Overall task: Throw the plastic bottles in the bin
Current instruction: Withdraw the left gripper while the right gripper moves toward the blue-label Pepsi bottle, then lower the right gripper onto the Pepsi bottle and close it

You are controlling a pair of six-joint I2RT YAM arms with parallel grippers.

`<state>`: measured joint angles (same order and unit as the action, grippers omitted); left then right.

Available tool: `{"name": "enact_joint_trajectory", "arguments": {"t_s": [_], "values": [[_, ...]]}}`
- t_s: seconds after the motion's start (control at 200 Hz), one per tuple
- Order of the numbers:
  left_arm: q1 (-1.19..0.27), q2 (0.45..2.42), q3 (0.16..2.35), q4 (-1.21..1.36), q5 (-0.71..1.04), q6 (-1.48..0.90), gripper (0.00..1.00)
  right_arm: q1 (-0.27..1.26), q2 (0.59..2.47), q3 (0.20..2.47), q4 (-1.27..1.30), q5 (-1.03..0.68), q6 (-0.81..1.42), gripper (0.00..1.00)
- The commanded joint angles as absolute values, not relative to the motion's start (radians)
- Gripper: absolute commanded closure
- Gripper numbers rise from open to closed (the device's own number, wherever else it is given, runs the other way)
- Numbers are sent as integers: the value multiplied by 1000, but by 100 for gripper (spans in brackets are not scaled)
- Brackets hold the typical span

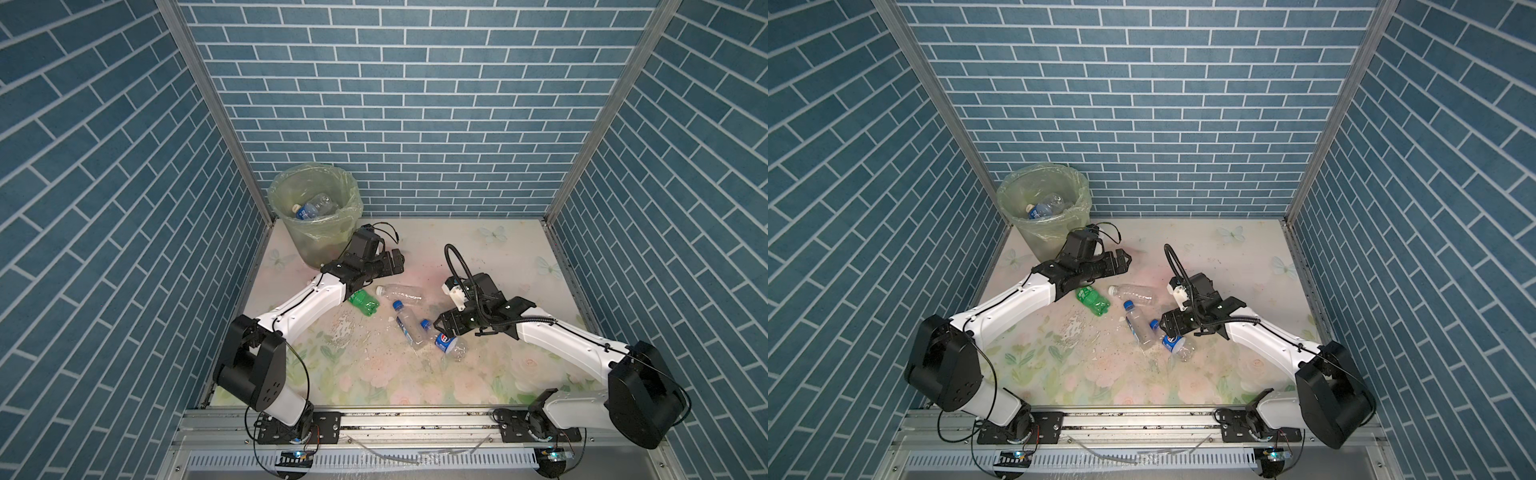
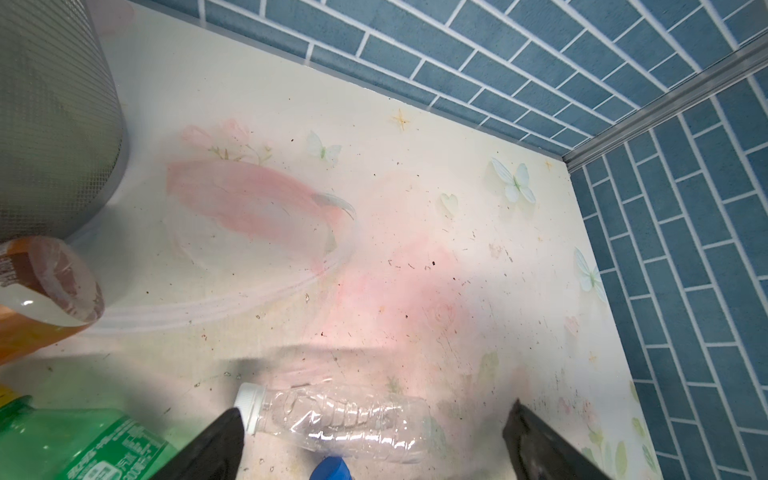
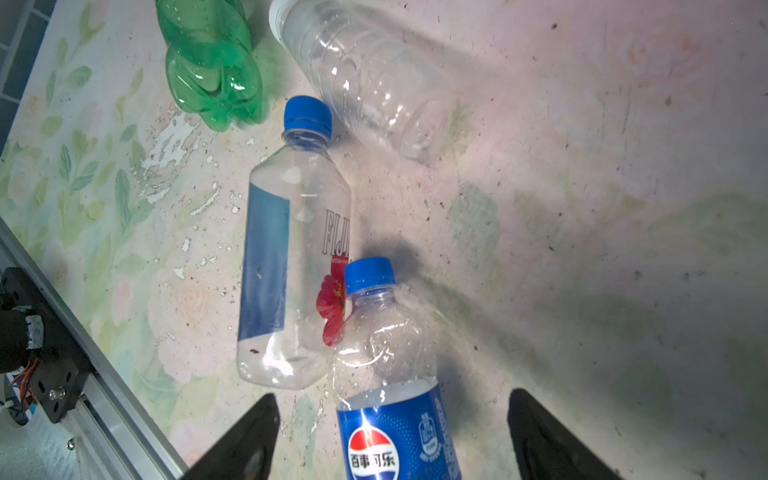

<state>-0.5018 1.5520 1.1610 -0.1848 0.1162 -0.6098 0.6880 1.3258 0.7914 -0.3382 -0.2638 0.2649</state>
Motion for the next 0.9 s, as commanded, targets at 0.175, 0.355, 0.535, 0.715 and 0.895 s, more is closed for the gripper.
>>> {"name": "enact_joint_trajectory", "arguments": {"t_s": [0.175,0.355,0.535,0.715,0.895], "values": [[-509,1512,1143,-146,127,-621,1,752,1349,740,-348,-208,304,18],[-508,1521,1143,-139,135,-623,1,764,1381,728,-352,-162,316,21],[-508,1538,1146,-139,148,-629,1,765,1424,734,-368,-139,307,23],[-508,1537,1152,-145,143,-629,1,765,1465,736,-358,-131,315,26],[-508,1539,1152,-148,142,-629,1,763,1502,750,-357,-55,331,31]]}}
